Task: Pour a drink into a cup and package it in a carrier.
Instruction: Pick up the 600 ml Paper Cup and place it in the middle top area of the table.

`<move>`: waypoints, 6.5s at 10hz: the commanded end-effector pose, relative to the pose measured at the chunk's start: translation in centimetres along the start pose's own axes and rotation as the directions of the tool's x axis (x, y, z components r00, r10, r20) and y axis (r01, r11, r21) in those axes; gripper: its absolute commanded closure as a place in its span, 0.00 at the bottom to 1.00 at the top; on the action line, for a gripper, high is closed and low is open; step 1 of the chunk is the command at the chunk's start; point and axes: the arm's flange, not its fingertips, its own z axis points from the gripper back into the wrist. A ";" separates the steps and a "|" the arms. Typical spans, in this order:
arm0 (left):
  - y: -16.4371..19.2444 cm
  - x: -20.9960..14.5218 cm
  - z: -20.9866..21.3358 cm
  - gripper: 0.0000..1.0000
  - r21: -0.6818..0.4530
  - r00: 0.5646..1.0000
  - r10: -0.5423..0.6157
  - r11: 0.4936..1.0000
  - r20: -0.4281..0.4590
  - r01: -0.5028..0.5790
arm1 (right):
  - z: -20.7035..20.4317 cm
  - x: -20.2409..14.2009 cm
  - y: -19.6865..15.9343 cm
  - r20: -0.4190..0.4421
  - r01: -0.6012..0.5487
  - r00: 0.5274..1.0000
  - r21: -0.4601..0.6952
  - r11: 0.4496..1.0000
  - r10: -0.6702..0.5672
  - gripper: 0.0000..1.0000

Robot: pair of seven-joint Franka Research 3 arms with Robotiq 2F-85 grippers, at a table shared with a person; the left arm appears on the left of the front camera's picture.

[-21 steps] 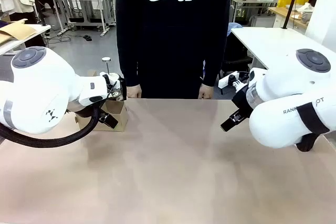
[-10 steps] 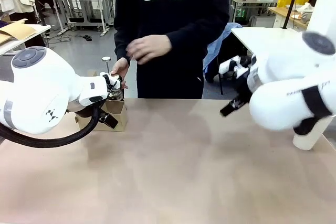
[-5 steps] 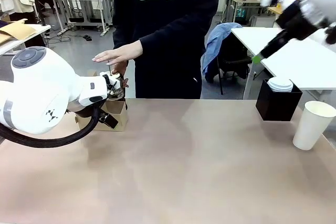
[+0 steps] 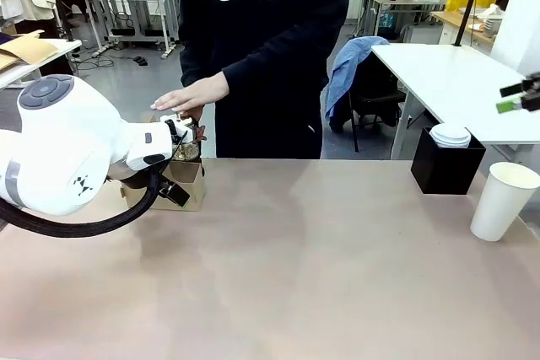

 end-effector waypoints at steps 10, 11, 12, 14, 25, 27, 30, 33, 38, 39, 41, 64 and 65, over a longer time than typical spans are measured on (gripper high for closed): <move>0.0 0.0 0.0 0.00 0.000 1.000 -0.001 1.000 0.000 0.001 | 4.6 -10.4 -3.2 0.285 -0.071 0.958 0.090 0.993 0.042 0.00; 0.0 0.0 0.0 0.00 0.000 1.000 -0.001 1.000 0.000 0.001 | 6.1 -12.5 -3.6 0.351 -0.118 0.934 0.131 0.984 0.065 0.00; 0.0 0.0 0.0 0.00 0.000 1.000 -0.001 1.000 0.000 0.001 | 7.0 -14.7 -4.0 0.413 -0.160 0.908 0.179 0.971 0.073 0.00; 0.0 0.0 0.0 0.00 0.000 1.000 -0.001 1.000 0.000 0.001 | 7.7 -18.4 -4.6 0.463 -0.170 0.885 0.214 0.962 0.054 0.00; 0.0 0.0 0.0 0.00 0.000 1.000 -0.001 1.000 0.000 0.001 | -0.8 -28.3 0.4 0.504 -0.094 0.861 0.032 0.995 0.065 0.00; 0.0 0.0 0.0 0.00 0.000 1.000 -0.001 1.000 0.000 0.001 | 0.5 -28.4 -1.4 0.500 -0.092 0.865 0.086 0.992 0.037 0.00; 0.0 0.0 0.0 0.00 0.000 1.000 -0.001 1.000 0.000 0.001 | -0.7 -27.7 -0.3 0.479 -0.055 0.878 0.075 0.996 0.012 0.00; 0.0 0.0 0.0 0.00 0.000 1.000 -0.001 1.000 0.000 0.001 | -0.9 -26.5 0.1 0.485 -0.028 0.875 0.041 0.999 0.005 0.00; 0.0 0.0 0.0 0.00 0.000 1.000 -0.001 1.000 0.000 0.001 | -2.0 -25.3 0.5 0.452 -0.057 0.892 0.087 0.995 0.012 0.00; 0.0 0.0 0.0 0.00 0.000 1.000 -0.001 1.000 0.000 0.001 | -2.2 -25.4 0.6 0.444 -0.060 0.896 0.092 0.994 0.013 0.00; 0.0 0.0 0.0 0.00 0.000 1.000 -0.001 1.000 0.000 0.001 | -3.2 -25.2 0.6 0.443 -0.062 0.897 0.123 0.990 0.001 0.00; 0.0 0.0 0.0 0.00 0.000 1.000 -0.001 1.000 0.000 0.001 | -11.0 -2.0 12.6 0.569 0.173 0.820 -0.144 0.974 -0.062 0.19; 0.0 0.0 0.0 0.00 0.000 1.000 -0.001 1.000 0.000 0.001 | -14.5 0.3 13.4 0.558 0.164 0.828 -0.154 0.974 -0.051 0.19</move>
